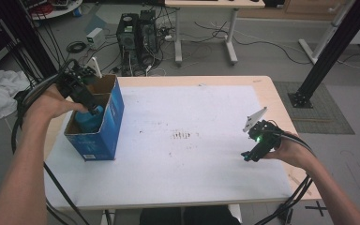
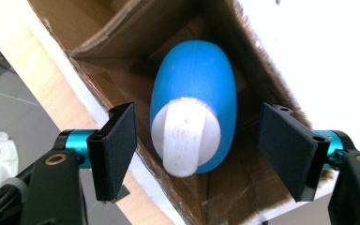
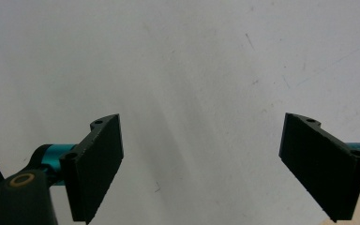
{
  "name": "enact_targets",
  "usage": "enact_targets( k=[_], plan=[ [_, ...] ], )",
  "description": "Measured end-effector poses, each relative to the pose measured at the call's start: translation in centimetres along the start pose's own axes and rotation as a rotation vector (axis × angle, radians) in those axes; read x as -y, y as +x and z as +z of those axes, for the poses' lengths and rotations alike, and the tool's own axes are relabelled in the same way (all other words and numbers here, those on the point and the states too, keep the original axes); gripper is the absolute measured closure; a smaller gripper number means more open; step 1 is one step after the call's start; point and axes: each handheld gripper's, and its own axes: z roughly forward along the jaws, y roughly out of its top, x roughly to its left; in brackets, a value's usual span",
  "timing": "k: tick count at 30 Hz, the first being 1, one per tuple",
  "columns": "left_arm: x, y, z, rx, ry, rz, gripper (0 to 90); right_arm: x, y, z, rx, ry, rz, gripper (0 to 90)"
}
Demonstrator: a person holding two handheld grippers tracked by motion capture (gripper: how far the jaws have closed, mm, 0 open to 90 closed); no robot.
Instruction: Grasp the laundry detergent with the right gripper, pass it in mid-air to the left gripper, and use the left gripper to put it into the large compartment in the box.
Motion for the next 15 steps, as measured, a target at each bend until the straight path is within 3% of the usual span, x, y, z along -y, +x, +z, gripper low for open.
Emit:
enact_targets(
  k=[4,5,6,11,12,15],
  plan=[
    [0.0,0.0,-0.3,-0.002,-0.01,0.002,29.1,0.0,0.0,-0.1,0.002,0.0,0.0,13.1],
    [-0.6,-0.5,-2.2,0.015,-0.067,0.017,29.1,-0.1,0.0,-0.2,0.005,-0.002,0.002,13.1],
    [-0.7,-0.7,-2.6,0.023,-0.084,0.02,29.1,-0.1,0.0,-0.3,0.005,-0.001,0.001,13.1],
    [-1.4,-1.5,-3.7,0.044,-0.115,0.051,29.1,-0.1,0.0,-0.3,0.007,0.001,-0.002,13.1],
    [-2.1,-2.3,-4.4,0.056,-0.129,0.08,29.1,-0.2,0.0,-0.5,0.01,0.003,-0.002,13.1],
    [-3.0,-3.4,-4.9,0.065,-0.14,0.111,29.1,-0.2,-0.1,-0.6,0.014,0.002,-0.003,13.1]
  ],
)
